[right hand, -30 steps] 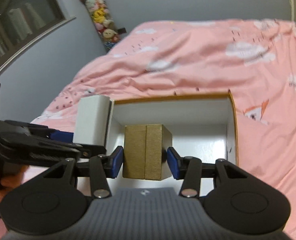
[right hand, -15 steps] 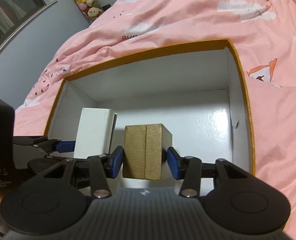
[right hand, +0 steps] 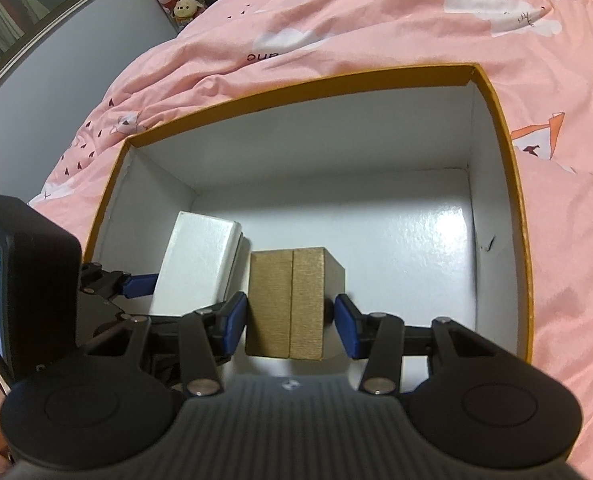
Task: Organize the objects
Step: 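Lower the white box into the orange box and open the left tool, then carry the tan box into the orange box and lower it with the right tool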
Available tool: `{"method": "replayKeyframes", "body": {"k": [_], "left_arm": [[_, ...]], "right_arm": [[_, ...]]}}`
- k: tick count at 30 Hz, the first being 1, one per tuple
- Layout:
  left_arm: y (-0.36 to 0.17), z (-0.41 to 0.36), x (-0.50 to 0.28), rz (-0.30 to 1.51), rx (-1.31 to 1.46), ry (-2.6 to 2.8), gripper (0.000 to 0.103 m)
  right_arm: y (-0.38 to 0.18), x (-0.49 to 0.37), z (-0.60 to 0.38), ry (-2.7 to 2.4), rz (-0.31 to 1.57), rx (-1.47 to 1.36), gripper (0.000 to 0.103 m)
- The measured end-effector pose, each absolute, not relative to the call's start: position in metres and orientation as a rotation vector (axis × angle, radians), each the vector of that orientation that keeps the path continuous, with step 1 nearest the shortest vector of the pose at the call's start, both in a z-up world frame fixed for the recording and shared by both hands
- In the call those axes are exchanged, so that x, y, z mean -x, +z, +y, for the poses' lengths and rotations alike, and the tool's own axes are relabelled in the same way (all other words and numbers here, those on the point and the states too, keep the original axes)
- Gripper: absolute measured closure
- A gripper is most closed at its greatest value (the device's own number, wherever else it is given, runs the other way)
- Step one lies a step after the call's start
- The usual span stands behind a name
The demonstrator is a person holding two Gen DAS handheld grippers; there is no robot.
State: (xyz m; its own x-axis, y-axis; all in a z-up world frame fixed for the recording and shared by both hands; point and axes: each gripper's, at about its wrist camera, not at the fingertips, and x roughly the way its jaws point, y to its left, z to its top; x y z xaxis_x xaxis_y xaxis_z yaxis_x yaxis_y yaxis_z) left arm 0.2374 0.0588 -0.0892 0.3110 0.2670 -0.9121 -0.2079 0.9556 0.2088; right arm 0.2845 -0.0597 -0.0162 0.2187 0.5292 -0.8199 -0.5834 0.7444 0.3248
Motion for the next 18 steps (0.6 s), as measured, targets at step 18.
{"method": "replayKeyframes", "body": {"k": [18], "left_arm": [[-0.013, 0.090, -0.206, 0.797, 0.123, 0.334, 0.029]], "right_arm": [[-0.021, -0.290, -0.040, 0.770, 1.156, 0.062, 0.054]]}}
